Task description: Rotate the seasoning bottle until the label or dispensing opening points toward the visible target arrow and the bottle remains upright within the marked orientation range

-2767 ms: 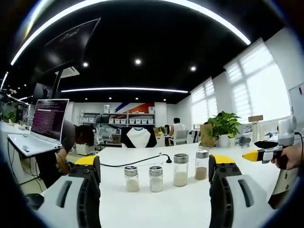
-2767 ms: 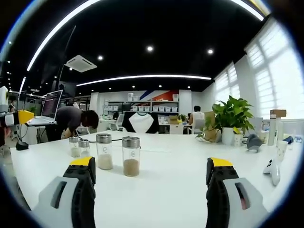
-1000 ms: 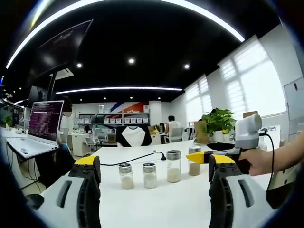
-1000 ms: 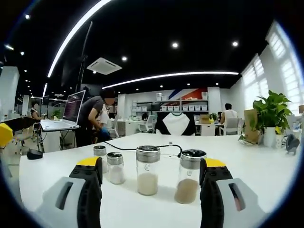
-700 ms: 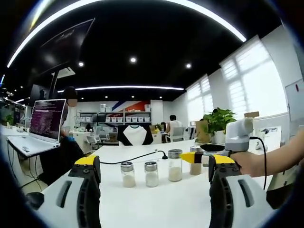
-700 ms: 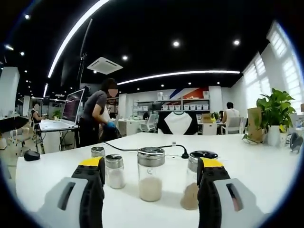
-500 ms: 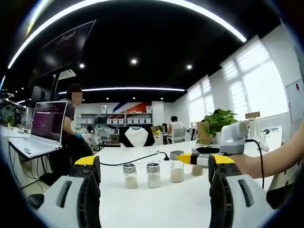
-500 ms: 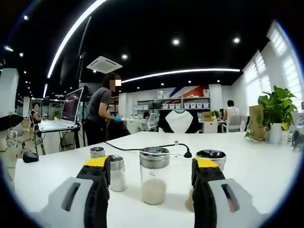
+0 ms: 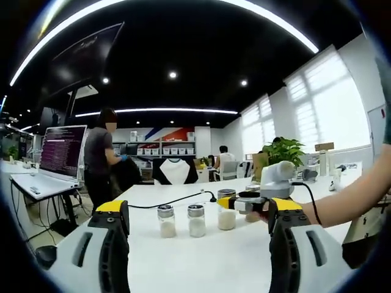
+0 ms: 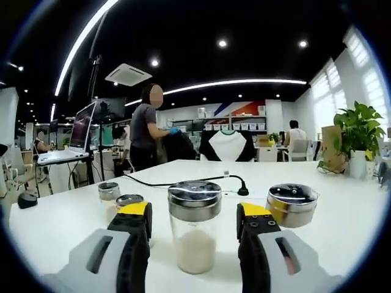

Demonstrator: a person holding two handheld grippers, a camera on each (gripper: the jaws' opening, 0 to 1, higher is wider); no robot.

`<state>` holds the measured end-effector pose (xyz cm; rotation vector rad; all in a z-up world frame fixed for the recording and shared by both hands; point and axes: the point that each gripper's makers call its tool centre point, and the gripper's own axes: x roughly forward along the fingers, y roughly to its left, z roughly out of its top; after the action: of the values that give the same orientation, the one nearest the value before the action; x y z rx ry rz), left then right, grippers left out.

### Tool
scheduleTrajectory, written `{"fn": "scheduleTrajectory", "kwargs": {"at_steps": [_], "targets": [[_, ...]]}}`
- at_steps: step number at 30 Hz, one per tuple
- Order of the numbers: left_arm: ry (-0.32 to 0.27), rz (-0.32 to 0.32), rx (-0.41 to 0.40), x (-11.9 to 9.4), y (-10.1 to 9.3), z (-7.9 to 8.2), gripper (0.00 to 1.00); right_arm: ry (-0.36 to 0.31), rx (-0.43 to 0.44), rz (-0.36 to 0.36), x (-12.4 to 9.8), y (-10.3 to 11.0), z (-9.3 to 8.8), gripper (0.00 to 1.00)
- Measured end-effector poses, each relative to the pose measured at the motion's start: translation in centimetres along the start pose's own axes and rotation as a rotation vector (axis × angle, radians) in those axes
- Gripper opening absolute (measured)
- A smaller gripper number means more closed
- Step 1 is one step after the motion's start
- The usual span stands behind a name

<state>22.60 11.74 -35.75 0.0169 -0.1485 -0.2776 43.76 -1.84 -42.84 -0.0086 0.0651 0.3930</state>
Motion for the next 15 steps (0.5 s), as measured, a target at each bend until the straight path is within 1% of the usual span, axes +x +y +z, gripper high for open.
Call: {"fn": "scheduleTrajectory", "kwargs": {"at_steps": [2,3,5,6,7,8,10,11,12,13,15], "targets": [[-0.003,-0.003,0.000,0.0,0.0,0.0,1.00,0.013,-0.014,0.011,0.5,0.1,-0.3,0.54],[-0.014,-0.005,-0.004,0.0,-0.1,0.1,1.00,0.013,-0.008,0.018,0.7,0.1,-0.3,0.54],[-0.008,-0.006,-0.010,0.3,-0.1,-0.1,1.00,0.022,0.013,-0.006,0.9,-0.2,-0.5,0.54],[-0.005,-0.012,-0.008,0.4,-0.1,-0.2,1.00,0.031,0.000,-0.032,1.0,-0.6,-0.6,0.55],[-0.005,-0.020,-0.005,0.5,-0.2,-0.3,1.00,0.032,-0.006,-0.033,1.2,-0.6,-0.7,0.55],[-0.005,-0.025,-0.007,0.6,-0.3,-0.4,1.00,0.035,-0.004,-0.018,1.5,-0.6,-0.8,0.54],[0.000,-0.028,-0.012,0.5,-0.5,-0.5,1.00,0.034,0.023,-0.009,1.6,-0.7,-0.8,0.45],[-0.006,-0.026,-0.007,0.5,-0.5,-0.5,1.00,0.036,0.016,-0.007,1.6,-0.7,-0.8,0.43],[-0.006,-0.026,-0.006,0.5,-0.5,-0.5,1.00,0.040,-0.007,0.005,1.7,-0.5,-0.8,0.42],[-0.005,-0.027,-0.007,0.6,-0.6,-0.5,1.00,0.041,-0.018,-0.001,1.8,-0.6,-0.9,0.42],[-0.002,-0.032,-0.006,0.6,-0.8,-0.6,1.00,0.060,-0.028,0.014,2.0,-0.4,-1.4,0.40]]}}
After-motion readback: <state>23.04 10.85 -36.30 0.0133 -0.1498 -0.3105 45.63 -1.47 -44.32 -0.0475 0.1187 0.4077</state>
